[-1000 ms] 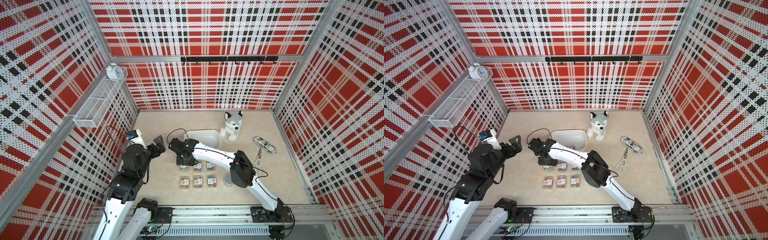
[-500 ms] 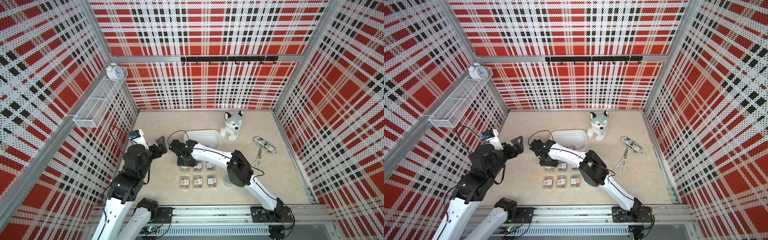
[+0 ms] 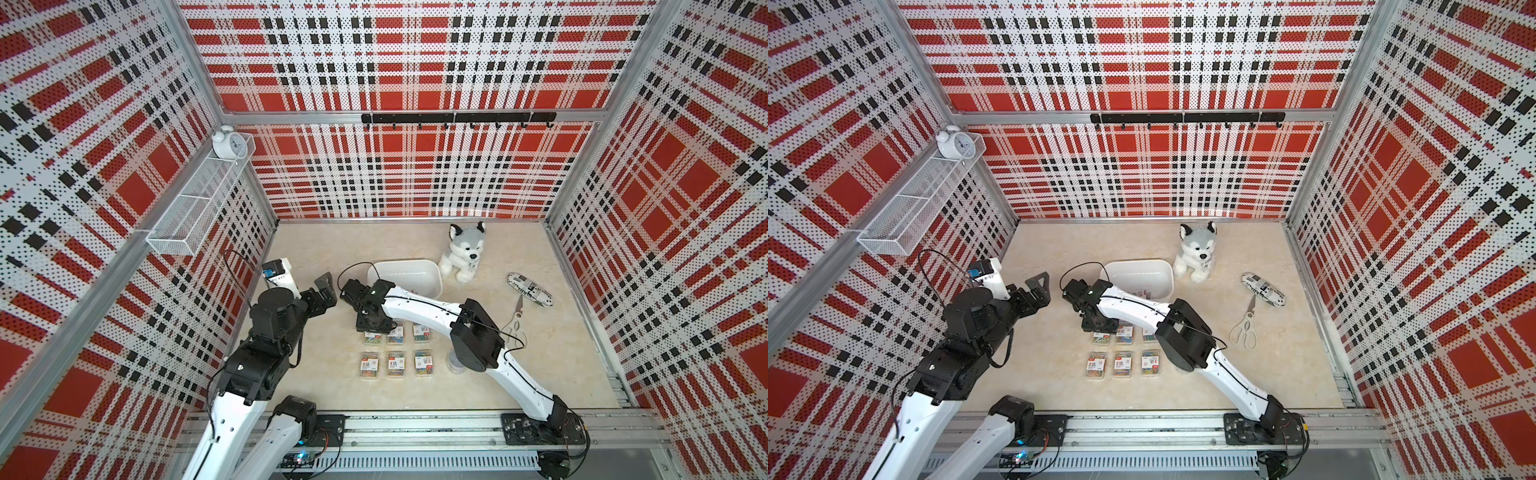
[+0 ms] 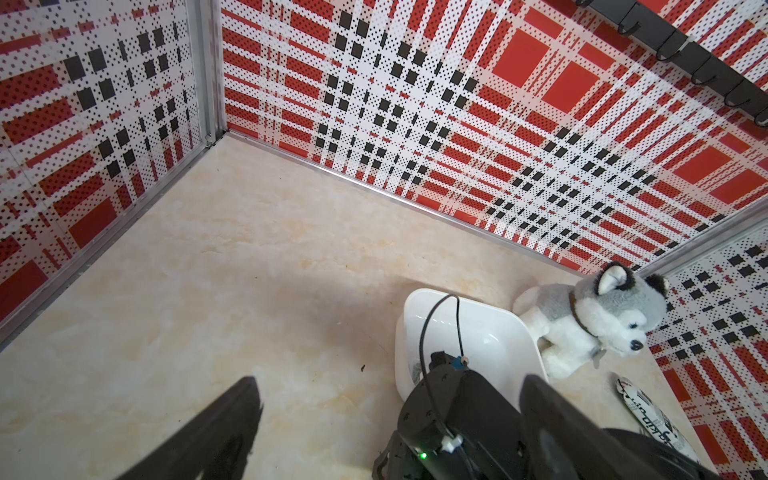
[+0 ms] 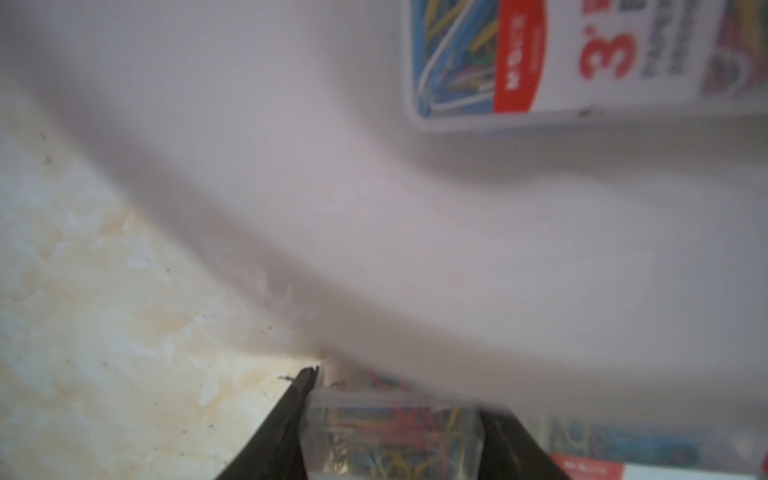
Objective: Take the paper clips out of the storage box
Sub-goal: Place the boxed paper clips at the center of the board.
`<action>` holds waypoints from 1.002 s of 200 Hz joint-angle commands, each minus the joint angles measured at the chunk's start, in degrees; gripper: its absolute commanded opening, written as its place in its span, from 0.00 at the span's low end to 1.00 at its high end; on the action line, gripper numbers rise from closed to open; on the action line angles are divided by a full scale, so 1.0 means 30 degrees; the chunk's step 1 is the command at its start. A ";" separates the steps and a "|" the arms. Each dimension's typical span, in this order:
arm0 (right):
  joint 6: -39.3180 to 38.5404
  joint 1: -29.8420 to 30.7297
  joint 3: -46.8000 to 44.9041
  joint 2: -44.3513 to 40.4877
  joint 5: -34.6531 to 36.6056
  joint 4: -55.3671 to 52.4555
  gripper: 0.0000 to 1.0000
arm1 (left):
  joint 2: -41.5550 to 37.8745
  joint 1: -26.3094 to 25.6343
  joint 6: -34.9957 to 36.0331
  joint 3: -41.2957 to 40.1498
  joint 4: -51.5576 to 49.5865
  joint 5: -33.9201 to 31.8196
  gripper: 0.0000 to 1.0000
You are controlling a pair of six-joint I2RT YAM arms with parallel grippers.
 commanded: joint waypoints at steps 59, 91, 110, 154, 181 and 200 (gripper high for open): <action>-0.0003 -0.0019 0.0594 0.0819 -0.0509 0.0029 0.58 | -0.0121 -0.0106 0.0309 -0.0336 0.0619 -0.0297 0.98; 0.0031 -0.0038 0.0655 0.0882 -0.0538 -0.0057 0.62 | -0.0118 -0.0223 0.0365 -0.0323 0.0675 -0.0407 0.98; 0.0075 -0.0072 0.0703 0.0897 -0.0568 -0.0113 0.63 | -0.0114 -0.0296 0.0442 -0.0323 0.0661 -0.0473 0.98; 0.0056 -0.0096 0.1013 0.0966 -0.0539 -0.0428 0.68 | -0.0136 -0.0348 0.0518 -0.0291 0.0703 -0.0561 0.98; 0.0092 -0.0127 0.1251 0.0963 -0.0624 -0.0626 0.74 | -0.0121 -0.0370 0.0562 -0.0228 0.0653 -0.0636 0.98; 0.0086 -0.0183 0.1304 0.0901 -0.0566 -0.0817 0.79 | -0.0116 -0.0370 0.0714 -0.0064 0.0498 -0.0878 0.98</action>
